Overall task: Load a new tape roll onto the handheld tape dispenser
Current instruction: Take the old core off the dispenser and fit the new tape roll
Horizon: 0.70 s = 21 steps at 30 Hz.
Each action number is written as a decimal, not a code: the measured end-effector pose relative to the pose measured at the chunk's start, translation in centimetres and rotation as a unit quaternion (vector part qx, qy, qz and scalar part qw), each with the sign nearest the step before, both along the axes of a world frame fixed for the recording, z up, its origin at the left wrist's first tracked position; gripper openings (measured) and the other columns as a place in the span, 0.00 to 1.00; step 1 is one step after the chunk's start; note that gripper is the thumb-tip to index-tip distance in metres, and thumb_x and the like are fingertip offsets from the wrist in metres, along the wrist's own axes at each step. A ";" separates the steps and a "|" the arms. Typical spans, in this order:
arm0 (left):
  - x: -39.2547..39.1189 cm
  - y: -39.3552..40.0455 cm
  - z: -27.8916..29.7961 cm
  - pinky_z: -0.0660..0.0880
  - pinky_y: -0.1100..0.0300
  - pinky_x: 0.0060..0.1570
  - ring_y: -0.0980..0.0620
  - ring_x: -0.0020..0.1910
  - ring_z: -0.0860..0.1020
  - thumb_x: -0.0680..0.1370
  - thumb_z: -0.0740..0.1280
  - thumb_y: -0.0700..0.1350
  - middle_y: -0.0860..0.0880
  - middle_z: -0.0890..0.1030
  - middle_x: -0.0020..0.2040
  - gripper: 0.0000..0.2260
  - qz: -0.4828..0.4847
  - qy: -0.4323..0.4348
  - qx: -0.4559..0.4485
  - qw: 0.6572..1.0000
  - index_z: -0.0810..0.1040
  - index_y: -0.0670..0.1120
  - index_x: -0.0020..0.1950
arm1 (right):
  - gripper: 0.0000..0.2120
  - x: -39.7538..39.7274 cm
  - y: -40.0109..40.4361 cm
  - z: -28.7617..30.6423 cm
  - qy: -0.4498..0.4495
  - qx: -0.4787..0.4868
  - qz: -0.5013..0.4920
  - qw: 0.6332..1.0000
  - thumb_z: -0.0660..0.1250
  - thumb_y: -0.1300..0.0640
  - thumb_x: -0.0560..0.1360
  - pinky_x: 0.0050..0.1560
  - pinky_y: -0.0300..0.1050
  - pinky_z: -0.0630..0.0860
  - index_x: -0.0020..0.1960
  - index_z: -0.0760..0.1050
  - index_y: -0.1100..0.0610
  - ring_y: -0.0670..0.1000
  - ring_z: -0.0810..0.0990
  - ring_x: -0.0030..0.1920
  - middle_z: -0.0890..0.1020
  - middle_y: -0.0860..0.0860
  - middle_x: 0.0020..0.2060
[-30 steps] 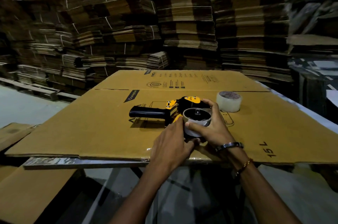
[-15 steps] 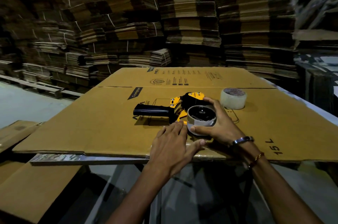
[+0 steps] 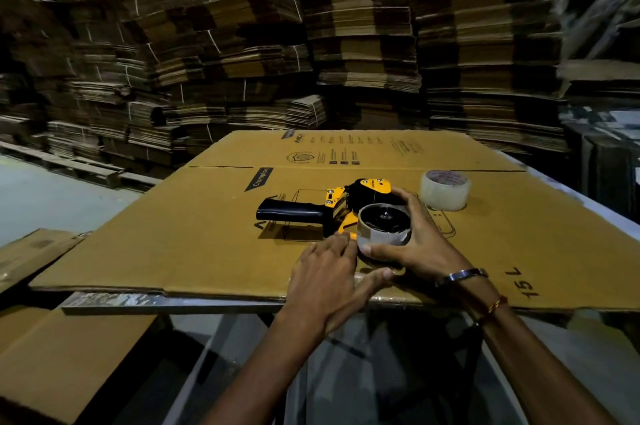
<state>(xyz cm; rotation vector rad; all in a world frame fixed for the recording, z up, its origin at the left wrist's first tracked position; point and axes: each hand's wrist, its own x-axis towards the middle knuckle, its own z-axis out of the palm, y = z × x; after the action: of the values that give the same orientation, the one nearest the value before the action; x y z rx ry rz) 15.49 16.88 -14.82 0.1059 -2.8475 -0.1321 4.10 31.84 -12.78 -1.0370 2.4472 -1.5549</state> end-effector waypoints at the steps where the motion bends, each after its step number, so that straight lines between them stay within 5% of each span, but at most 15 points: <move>1: -0.1 0.0 0.0 0.60 0.52 0.73 0.50 0.76 0.62 0.78 0.46 0.71 0.47 0.66 0.77 0.36 0.000 0.002 -0.001 1.000 0.65 0.48 0.76 | 0.53 0.2 0.1 0.0 0.020 0.015 -0.002 1.000 0.82 0.50 0.64 0.65 0.42 0.67 0.78 0.52 0.43 0.43 0.69 0.67 0.68 0.39 0.66; 5: -0.2 -0.1 -0.2 0.60 0.52 0.74 0.50 0.77 0.62 0.78 0.46 0.72 0.47 0.65 0.78 0.37 0.000 0.001 -0.003 1.000 0.64 0.47 0.77 | 0.51 0.3 0.2 -0.3 0.057 0.028 -0.014 0.998 0.82 0.54 0.64 0.59 0.36 0.67 0.77 0.54 0.44 0.43 0.71 0.63 0.69 0.32 0.58; 12: 0.0 0.0 0.0 0.60 0.53 0.73 0.50 0.77 0.61 0.79 0.47 0.71 0.47 0.65 0.78 0.36 0.000 0.004 -0.001 1.000 0.65 0.47 0.76 | 0.44 -0.4 0.4 0.3 0.072 0.057 -0.023 0.996 0.82 0.48 0.62 0.55 0.38 0.72 0.72 0.64 0.47 0.46 0.77 0.60 0.76 0.41 0.59; 18: 0.1 -0.1 0.0 0.60 0.53 0.73 0.50 0.77 0.61 0.79 0.47 0.71 0.47 0.65 0.78 0.36 0.000 0.007 -0.010 1.000 0.64 0.47 0.77 | 0.56 -0.1 0.8 0.1 0.081 0.076 0.016 0.994 0.82 0.46 0.62 0.63 0.39 0.69 0.79 0.50 0.43 0.44 0.71 0.66 0.71 0.42 0.68; 21: 0.1 -0.1 0.0 0.59 0.53 0.74 0.51 0.78 0.60 0.79 0.47 0.71 0.48 0.64 0.78 0.36 -0.006 0.010 -0.004 1.000 0.63 0.48 0.77 | 0.53 -0.2 0.8 0.1 0.098 0.080 0.003 0.992 0.83 0.48 0.62 0.59 0.33 0.71 0.77 0.54 0.44 0.46 0.74 0.65 0.74 0.42 0.65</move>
<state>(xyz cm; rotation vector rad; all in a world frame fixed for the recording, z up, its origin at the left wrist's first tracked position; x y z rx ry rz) 15.55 16.74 -14.86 0.0857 -2.8284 -0.1223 3.91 32.61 -12.64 -1.2186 2.6392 -1.2854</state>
